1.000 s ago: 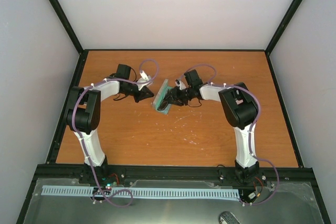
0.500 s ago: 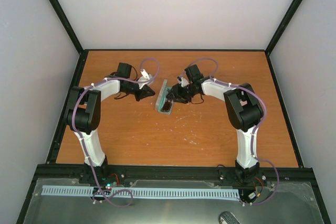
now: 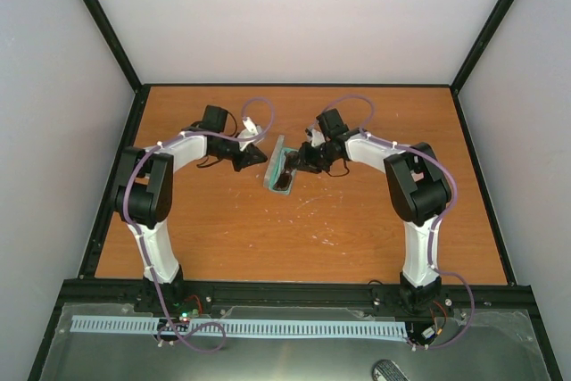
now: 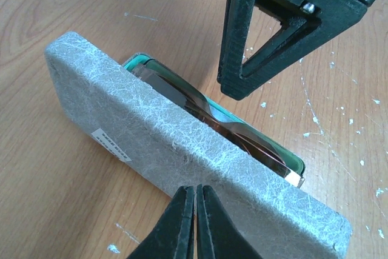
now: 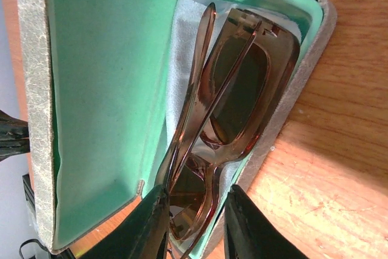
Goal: Organize the sunglasses
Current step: Place the sunglasses in the sunglasses case.
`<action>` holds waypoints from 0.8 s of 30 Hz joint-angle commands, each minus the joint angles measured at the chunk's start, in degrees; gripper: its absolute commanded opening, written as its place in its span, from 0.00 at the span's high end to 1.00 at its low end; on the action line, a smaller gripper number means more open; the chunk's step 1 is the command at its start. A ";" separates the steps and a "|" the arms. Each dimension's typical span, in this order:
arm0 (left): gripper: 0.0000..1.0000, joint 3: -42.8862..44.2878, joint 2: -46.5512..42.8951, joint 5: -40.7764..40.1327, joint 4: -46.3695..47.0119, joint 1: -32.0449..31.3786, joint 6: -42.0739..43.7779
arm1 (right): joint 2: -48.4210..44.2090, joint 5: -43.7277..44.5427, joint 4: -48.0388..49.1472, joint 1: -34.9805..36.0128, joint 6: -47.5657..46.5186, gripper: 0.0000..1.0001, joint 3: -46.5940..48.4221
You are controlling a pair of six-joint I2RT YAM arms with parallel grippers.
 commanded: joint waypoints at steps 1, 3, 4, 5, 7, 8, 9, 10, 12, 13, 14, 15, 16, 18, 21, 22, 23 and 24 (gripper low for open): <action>0.96 2.74 1.59 2.15 -0.36 -0.81 -1.16 | 0.85 -1.08 4.16 -0.20 1.30 0.76 -1.53; 0.96 2.97 1.91 2.07 -0.44 -1.22 -1.29 | 1.67 -1.92 5.14 -0.22 1.70 0.76 -1.29; 0.96 3.06 1.88 2.06 -0.36 -1.35 -1.45 | 1.97 -2.15 5.60 -0.20 2.05 0.76 -1.21; 0.96 3.09 2.00 2.06 -0.31 -1.49 -1.43 | 2.32 -2.33 5.81 -0.20 2.11 0.76 -1.02; 0.96 3.24 2.12 1.98 -0.31 -1.71 -1.55 | 3.15 -2.58 5.92 -0.15 2.03 0.76 -0.58; 0.96 3.36 2.22 2.02 -0.35 -1.73 -1.63 | 3.56 -2.75 6.08 -0.16 2.08 0.76 -0.48; 0.96 3.44 2.30 2.06 -0.39 -1.73 -1.61 | 3.95 -3.00 6.23 -0.12 2.07 0.76 -0.39; 0.96 3.50 2.40 2.06 -0.47 -1.73 -1.73 | 4.43 -3.21 6.43 -0.07 2.18 0.76 -0.41; 0.96 3.51 2.45 2.00 -0.40 -1.81 -1.67 | 5.08 -3.42 6.83 0.06 2.20 0.76 -0.41; 0.96 3.54 2.51 1.98 -0.40 -1.89 -1.76 | 5.33 -3.42 7.00 0.02 2.20 0.76 -0.56; 0.96 3.59 2.54 2.02 -0.43 -1.95 -1.78 | 5.51 -3.49 7.17 0.04 2.21 0.76 -0.61; 0.96 3.72 2.62 2.06 -0.43 -2.03 -1.77 | 5.65 -3.57 7.43 0.06 2.25 0.76 -0.69; 0.96 3.72 2.66 2.02 -0.41 -2.07 -1.80 | 5.68 -3.69 7.60 0.09 2.23 0.76 -0.90; 0.96 4.05 2.82 1.98 -0.48 -2.29 -1.92 | 4.77 -3.69 8.05 0.06 2.19 0.76 -1.53; 0.96 4.41 3.06 1.87 -0.68 -2.43 -1.92 | 0.83 -2.55 7.95 -0.16 1.76 0.74 -3.44; 0.96 4.53 3.09 1.76 -0.76 -2.48 -1.93 | -0.87 -2.16 7.74 -0.34 1.61 0.73 -4.22; 0.96 4.66 3.15 1.72 -0.88 -2.51 -1.78 | -2.61 -1.84 7.70 -0.68 1.45 0.72 -4.98; 0.96 4.76 3.23 1.65 -0.96 -2.52 -1.70 | -4.33 -0.78 7.54 -0.97 1.23 0.72 -5.89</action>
